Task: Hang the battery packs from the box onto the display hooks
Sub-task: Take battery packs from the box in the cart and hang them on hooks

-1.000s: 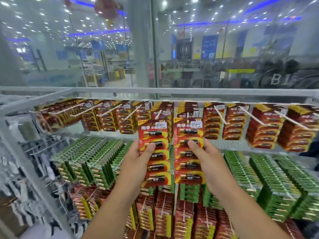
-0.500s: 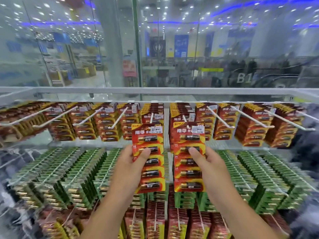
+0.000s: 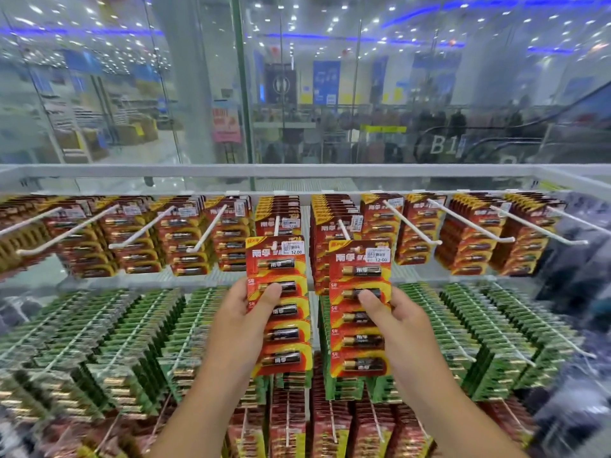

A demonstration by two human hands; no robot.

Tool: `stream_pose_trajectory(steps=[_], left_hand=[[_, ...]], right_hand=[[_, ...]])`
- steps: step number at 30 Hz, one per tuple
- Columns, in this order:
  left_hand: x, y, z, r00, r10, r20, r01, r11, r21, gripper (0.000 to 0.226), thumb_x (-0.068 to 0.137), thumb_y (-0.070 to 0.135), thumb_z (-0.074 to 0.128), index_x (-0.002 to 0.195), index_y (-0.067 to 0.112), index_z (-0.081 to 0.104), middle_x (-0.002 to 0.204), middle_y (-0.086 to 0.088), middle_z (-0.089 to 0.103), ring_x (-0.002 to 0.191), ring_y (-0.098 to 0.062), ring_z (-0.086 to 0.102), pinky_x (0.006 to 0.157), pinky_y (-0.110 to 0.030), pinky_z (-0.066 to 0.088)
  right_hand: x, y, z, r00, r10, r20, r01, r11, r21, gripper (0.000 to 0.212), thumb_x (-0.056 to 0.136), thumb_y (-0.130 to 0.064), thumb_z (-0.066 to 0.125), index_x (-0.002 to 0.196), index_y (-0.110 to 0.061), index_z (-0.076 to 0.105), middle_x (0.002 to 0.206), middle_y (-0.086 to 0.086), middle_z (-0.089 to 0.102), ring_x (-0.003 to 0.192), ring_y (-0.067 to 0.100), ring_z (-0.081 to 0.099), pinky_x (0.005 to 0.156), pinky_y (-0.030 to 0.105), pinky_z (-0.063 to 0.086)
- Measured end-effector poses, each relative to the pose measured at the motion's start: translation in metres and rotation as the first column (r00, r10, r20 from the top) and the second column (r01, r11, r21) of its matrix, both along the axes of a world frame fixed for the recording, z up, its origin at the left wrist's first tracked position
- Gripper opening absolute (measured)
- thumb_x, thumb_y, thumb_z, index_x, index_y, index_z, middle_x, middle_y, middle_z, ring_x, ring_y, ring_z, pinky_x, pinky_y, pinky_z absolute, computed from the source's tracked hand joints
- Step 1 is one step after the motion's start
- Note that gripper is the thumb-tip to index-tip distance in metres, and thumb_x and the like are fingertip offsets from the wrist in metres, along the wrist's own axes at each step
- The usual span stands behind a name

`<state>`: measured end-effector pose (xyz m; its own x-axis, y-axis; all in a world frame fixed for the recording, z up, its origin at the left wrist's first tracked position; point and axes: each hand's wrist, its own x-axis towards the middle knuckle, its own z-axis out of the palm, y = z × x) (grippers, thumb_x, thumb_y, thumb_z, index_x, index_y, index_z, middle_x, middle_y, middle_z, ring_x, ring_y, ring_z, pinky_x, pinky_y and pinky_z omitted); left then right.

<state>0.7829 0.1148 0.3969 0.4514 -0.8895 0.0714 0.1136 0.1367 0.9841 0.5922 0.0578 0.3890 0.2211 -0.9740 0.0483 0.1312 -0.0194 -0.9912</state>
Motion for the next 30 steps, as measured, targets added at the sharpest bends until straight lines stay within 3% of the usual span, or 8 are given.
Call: stream_pose_trajectory(steps=[2,6,12,16,18,21,25,30], left_hand=[[0.001,-0.005,-0.001,1.000,0.004,0.008,-0.004,1.000,0.007,0.019,0.102,0.035,0.062,0.120,0.033,0.067,0.103,0.003,0.081,0.089,-0.021,0.079,0.076,-0.048,0.065],[0.006,-0.014,-0.003,1.000,0.013,0.019,-0.014,1.000,0.023,0.018,0.102,0.034,0.062,0.119,0.032,0.068,0.102,0.002,0.081,0.088,-0.021,0.079,0.075,-0.047,0.064],[0.015,-0.028,-0.006,0.999,0.000,0.038,-0.002,0.998,0.056,0.018,0.102,0.036,0.064,0.118,0.033,0.068,0.103,0.004,0.081,0.090,-0.020,0.079,0.081,-0.050,0.064],[0.025,-0.052,-0.009,0.999,0.031,0.009,-0.032,0.996,0.087,0.017,0.101,0.036,0.067,0.117,0.034,0.068,0.100,0.007,0.081,0.088,-0.020,0.080,0.078,-0.050,0.065],[0.029,-0.066,-0.007,0.999,0.040,0.021,-0.042,0.996,0.079,0.014,0.100,0.034,0.069,0.115,0.034,0.067,0.097,0.010,0.081,0.085,-0.016,0.079,0.073,-0.044,0.066],[0.037,-0.088,-0.009,0.996,0.058,0.064,-0.064,0.994,0.086,0.018,0.099,0.035,0.071,0.115,0.035,0.064,0.105,0.011,0.078,0.092,-0.011,0.077,0.075,-0.035,0.064],[0.044,-0.106,-0.016,0.978,0.089,0.191,-0.106,0.991,0.078,0.018,0.096,0.038,0.074,0.109,0.033,0.063,0.103,0.013,0.072,0.098,-0.011,0.069,0.071,-0.026,0.050],[0.051,-0.105,-0.030,0.938,0.211,0.277,-0.235,0.970,0.058,0.036,0.090,0.046,0.078,0.112,0.025,0.058,0.099,0.010,0.066,0.089,-0.008,0.064,0.064,-0.023,0.044]], right_hand=[[0.000,-0.003,0.001,1.000,0.004,-0.028,-0.004,1.000,0.006,0.049,0.074,-0.063,0.069,0.115,-0.036,0.074,0.112,-0.010,0.079,0.110,0.020,0.073,0.103,0.057,0.054],[0.001,-0.010,0.000,0.999,-0.023,-0.044,0.024,0.999,0.025,0.022,0.097,-0.043,0.066,0.114,-0.032,0.075,0.107,-0.006,0.080,0.103,0.021,0.076,0.100,0.057,0.056],[0.006,-0.030,-0.003,0.995,-0.007,-0.095,0.011,0.999,0.048,0.022,0.100,-0.042,0.066,0.117,-0.029,0.073,0.102,-0.007,0.081,0.093,0.017,0.078,0.085,0.047,0.063],[0.018,-0.060,-0.003,0.992,-0.060,-0.109,0.065,0.997,0.045,0.032,0.092,-0.047,0.075,0.118,-0.030,0.074,0.113,-0.008,0.079,0.111,0.021,0.073,0.103,0.055,0.055],[0.024,-0.076,-0.005,0.993,-0.068,-0.092,0.071,0.997,0.028,0.021,0.096,-0.039,0.073,0.114,-0.029,0.076,0.110,-0.007,0.080,0.110,0.021,0.073,0.105,0.055,0.054],[0.033,-0.095,-0.009,0.991,-0.092,-0.100,0.093,0.996,0.005,0.034,0.089,-0.050,0.078,0.115,-0.028,0.076,0.116,-0.008,0.078,0.115,0.021,0.071,0.106,0.053,0.053],[0.039,-0.105,-0.018,0.991,-0.106,-0.080,0.108,0.994,0.015,0.018,0.097,-0.031,0.073,0.109,-0.017,0.072,0.088,-0.015,0.077,0.088,-0.001,0.071,0.069,0.012,0.054],[0.040,-0.104,-0.027,0.976,-0.198,-0.092,0.197,0.980,-0.017,0.042,0.087,-0.045,0.080,0.116,-0.016,0.072,0.118,-0.003,0.075,0.115,0.015,0.067,0.106,0.038,0.048]])
